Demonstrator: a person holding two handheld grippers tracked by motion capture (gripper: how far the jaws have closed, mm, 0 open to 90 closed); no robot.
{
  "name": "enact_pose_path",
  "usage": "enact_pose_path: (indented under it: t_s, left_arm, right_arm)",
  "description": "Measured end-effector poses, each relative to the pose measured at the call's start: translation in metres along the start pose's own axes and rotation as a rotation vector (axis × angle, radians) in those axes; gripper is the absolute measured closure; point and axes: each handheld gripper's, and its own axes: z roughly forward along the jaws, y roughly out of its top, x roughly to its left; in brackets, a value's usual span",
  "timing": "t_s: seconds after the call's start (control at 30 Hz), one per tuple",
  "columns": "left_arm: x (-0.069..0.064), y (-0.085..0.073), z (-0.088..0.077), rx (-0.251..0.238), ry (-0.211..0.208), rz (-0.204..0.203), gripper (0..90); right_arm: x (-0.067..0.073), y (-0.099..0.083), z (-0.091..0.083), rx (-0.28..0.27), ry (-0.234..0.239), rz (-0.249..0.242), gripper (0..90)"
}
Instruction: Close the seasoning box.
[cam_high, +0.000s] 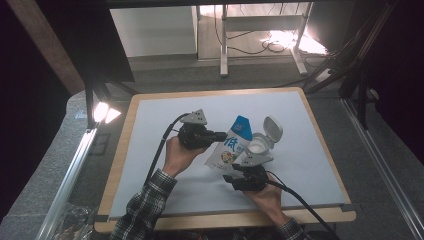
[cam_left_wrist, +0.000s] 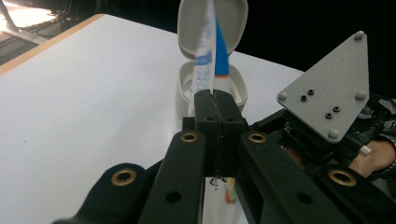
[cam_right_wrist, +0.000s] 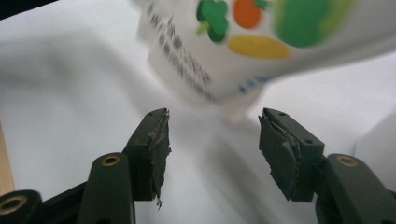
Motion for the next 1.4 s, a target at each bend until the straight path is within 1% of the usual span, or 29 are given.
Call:
enact_pose_path:
  t_s: [0.13,0.23,0.27,0.3,0.33,0.37,0.43,0.53,0.57,0.6,0.7,0.87,1.0,1.1,1.2,1.23,1.4]
  left_arm:
    - [0.001,-0.001,0.0,-0.003,0.002,-0.001,90.0]
    - [0.001,-0.005,0.001,0.002,-0.002,-0.001,90.0]
    - [0.001,-0.005,0.001,0.002,-0.002,-0.001,90.0]
    - [0.001,-0.008,0.002,0.006,-0.006,-0.001,90.0]
    - [0.001,-0.008,0.002,0.006,-0.006,-0.001,90.0]
    - [0.001,-0.01,0.003,0.01,-0.012,-0.002,90.0]
    - [0.0,-0.012,0.004,0.006,-0.014,-0.009,90.0]
    - [0.0,-0.016,0.004,0.018,-0.015,-0.011,90.0]
    - [0.001,-0.019,0.002,0.01,-0.027,-0.022,90.0]
    - [0.0,-0.019,0.0,0.012,-0.03,-0.023,90.0]
    - [0.0,-0.02,-0.003,0.026,-0.033,-0.015,90.0]
    - [-0.002,-0.025,-0.008,0.028,-0.037,-0.018,89.8]
    - [-0.002,-0.028,-0.011,0.032,-0.037,-0.019,88.9]
    - [-0.005,-0.031,-0.015,0.048,-0.031,-0.011,87.4]
    - [-0.006,-0.032,-0.017,0.056,-0.031,-0.008,85.9]
    - [-0.007,-0.033,-0.018,0.07,-0.019,-0.002,85.6]
    - [-0.008,-0.036,-0.019,0.085,-0.019,-0.005,83.8]
  right_arm:
    - [-0.002,-0.001,0.0,0.003,-0.005,0.004,43.0]
    - [-0.005,0.002,-0.002,-0.026,-0.017,0.019,44.0]
    - [-0.005,0.002,-0.002,-0.026,-0.017,0.019,44.0]
    - [-0.008,0.004,-0.003,-0.036,-0.029,0.034,50.5]
    - [-0.008,0.004,-0.003,-0.036,-0.029,0.034,50.5]
    - [-0.009,0.005,-0.002,-0.053,-0.029,0.041,52.0]
    - [-0.009,0.005,-0.002,-0.057,-0.03,0.037,52.0]
    - [-0.009,0.005,-0.002,-0.056,-0.032,0.035,52.1]
    - [-0.009,0.005,-0.002,-0.057,-0.031,0.036,52.1]
    - [-0.009,0.005,-0.002,-0.059,-0.03,0.037,52.1]
    - [-0.009,0.006,-0.003,-0.066,-0.025,0.041,52.1]
    - [-0.009,0.008,-0.004,-0.072,-0.019,0.04,52.6]
    - [-0.008,0.008,-0.003,-0.079,-0.014,0.04,53.9]
    - [-0.006,0.01,-0.002,-0.075,-0.01,0.028,54.4]
    - [-0.005,0.01,-0.001,-0.077,-0.009,0.028,54.4]
    - [-0.004,0.01,0.0,-0.068,-0.007,0.024,54.4]
    - [-0.003,0.01,0.001,-0.07,-0.002,0.018,54.4]
